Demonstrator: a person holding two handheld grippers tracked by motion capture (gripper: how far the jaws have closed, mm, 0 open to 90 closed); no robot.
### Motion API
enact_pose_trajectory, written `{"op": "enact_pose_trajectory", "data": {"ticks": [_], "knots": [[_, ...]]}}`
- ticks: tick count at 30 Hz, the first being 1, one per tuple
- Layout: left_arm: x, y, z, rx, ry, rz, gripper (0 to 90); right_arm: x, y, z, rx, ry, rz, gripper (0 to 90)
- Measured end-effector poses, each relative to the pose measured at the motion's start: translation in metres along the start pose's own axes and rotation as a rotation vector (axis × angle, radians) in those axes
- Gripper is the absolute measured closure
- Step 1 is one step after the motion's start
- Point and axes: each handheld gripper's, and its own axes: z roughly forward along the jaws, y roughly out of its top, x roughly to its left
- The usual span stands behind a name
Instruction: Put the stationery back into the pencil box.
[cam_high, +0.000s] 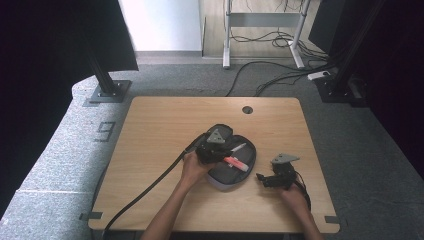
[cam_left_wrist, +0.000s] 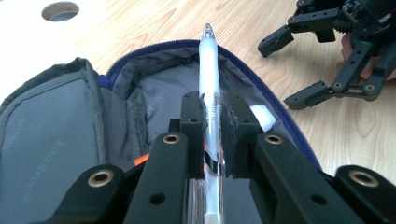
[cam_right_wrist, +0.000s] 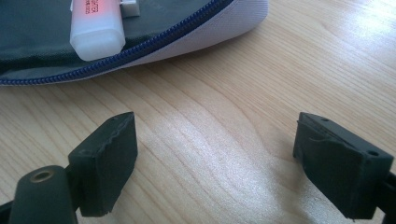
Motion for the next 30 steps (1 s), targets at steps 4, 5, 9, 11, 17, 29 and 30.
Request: {"op": "enact_pose_trajectory", "data": {"ticks": [4,5,9,11,17,29,30], "knots": [[0.001,-0.002,0.008,0.003,-0.007,-0.009,79.6,0.0,0.0,0.0,0.001,0.001,0.002,13.5],[0.001,-0.003,0.009,0.007,-0.006,-0.009,79.5,0.0,0.0,0.0,0.001,0.001,0.001,13.5],[0.003,-0.005,0.015,0.022,-0.003,-0.016,79.4,0.0,0.0,0.0,0.001,0.001,0.0,13.5],[0.004,-0.007,0.018,0.024,-0.002,-0.019,79.3,0.0,0.0,0.0,0.001,0.001,0.0,13.5],[0.003,-0.01,0.025,0.051,0.006,-0.015,79.0,0.0,0.0,0.0,0.0,0.001,0.001,13.4],[0.003,-0.012,0.025,0.072,0.014,-0.011,67.1,0.0,0.0,0.0,0.0,0.001,0.0,13.4],[0.003,-0.011,0.023,0.072,0.021,-0.006,65.1,0.0,0.0,0.0,0.0,0.001,0.0,13.4]]}}
